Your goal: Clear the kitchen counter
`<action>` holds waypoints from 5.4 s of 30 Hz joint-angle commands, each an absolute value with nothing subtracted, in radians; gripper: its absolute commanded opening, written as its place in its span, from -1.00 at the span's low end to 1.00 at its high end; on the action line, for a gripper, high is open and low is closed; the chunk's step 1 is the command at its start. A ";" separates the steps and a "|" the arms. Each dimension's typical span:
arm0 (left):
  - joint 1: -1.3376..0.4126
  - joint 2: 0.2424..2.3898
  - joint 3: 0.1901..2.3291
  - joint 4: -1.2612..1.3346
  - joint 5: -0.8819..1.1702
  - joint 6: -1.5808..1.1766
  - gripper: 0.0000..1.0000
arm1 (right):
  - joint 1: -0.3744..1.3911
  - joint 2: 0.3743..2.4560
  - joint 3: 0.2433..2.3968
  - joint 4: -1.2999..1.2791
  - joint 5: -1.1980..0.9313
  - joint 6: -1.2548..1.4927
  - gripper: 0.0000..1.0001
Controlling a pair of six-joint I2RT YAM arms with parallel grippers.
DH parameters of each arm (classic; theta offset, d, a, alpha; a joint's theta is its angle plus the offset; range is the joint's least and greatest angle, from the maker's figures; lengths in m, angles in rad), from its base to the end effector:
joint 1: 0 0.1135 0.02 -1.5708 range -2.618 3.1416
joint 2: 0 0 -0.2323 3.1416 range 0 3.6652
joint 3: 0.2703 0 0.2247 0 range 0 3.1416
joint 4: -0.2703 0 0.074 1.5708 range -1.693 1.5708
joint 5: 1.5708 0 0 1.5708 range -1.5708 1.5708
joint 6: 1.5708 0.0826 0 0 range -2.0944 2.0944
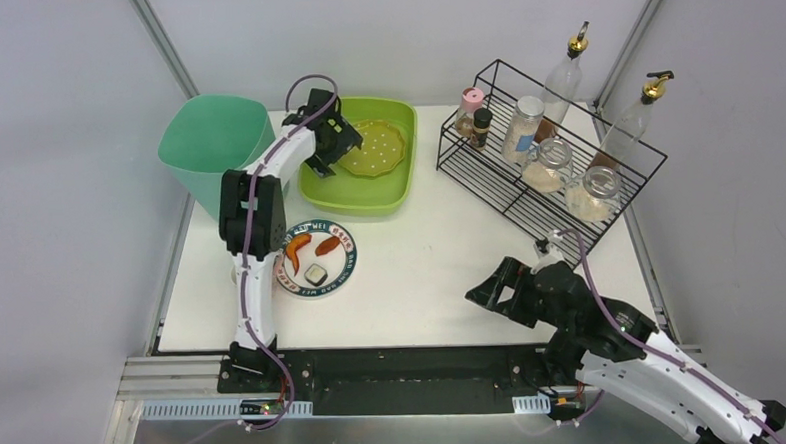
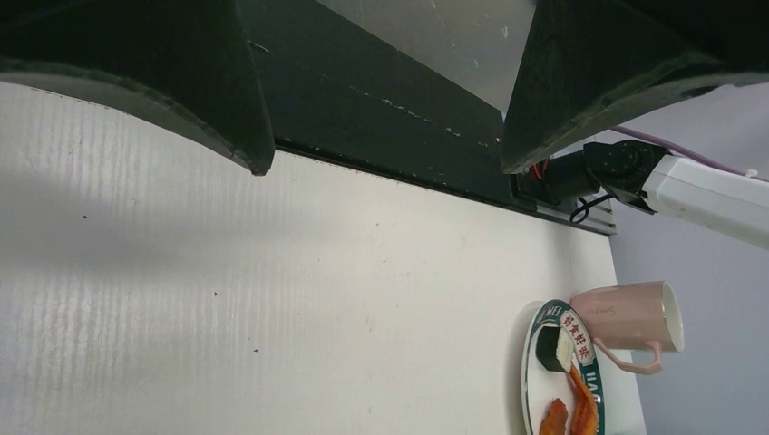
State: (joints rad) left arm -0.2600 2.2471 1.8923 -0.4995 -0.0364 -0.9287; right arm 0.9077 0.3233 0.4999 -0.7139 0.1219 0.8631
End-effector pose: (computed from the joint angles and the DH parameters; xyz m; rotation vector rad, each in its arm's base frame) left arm 0.4763 -0.1236 0.1577 -0.8316 2.3423 -0.4836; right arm 0.0919 0.1013 0.2046 0.0278 2.2457 0.9007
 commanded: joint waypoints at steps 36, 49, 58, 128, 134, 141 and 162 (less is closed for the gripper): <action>-0.302 1.010 0.979 -0.646 -0.028 -0.788 0.98 | 1.000 1.287 0.758 0.036 -0.065 0.943 0.67; -0.302 0.811 0.926 -0.742 -0.031 -0.766 0.98 | 1.040 1.702 0.899 0.338 -0.087 0.997 0.04; -0.302 0.764 0.949 -0.786 -0.006 -0.715 0.98 | 1.041 1.883 0.955 0.470 -0.079 1.025 -0.10; -0.303 0.625 0.946 -0.758 0.472 -0.838 0.60 | 1.024 0.861 0.652 0.007 0.044 1.055 -1.00; -0.302 0.603 0.932 -0.741 0.507 -0.857 0.30 | 1.025 0.854 0.688 -0.024 0.013 1.074 -1.00; -0.302 0.583 0.906 -0.733 0.533 -0.847 0.20 | 1.024 0.840 0.736 -0.056 -0.034 1.088 -1.00; -0.303 0.557 0.868 -0.688 0.589 -0.872 -0.17 | 1.026 0.830 0.836 -0.102 -0.107 1.107 -1.00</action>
State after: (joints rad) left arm -0.3004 0.5659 0.8772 -0.7349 0.5465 -0.8566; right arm 1.0264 0.8398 0.7456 -0.2111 -0.0624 1.0817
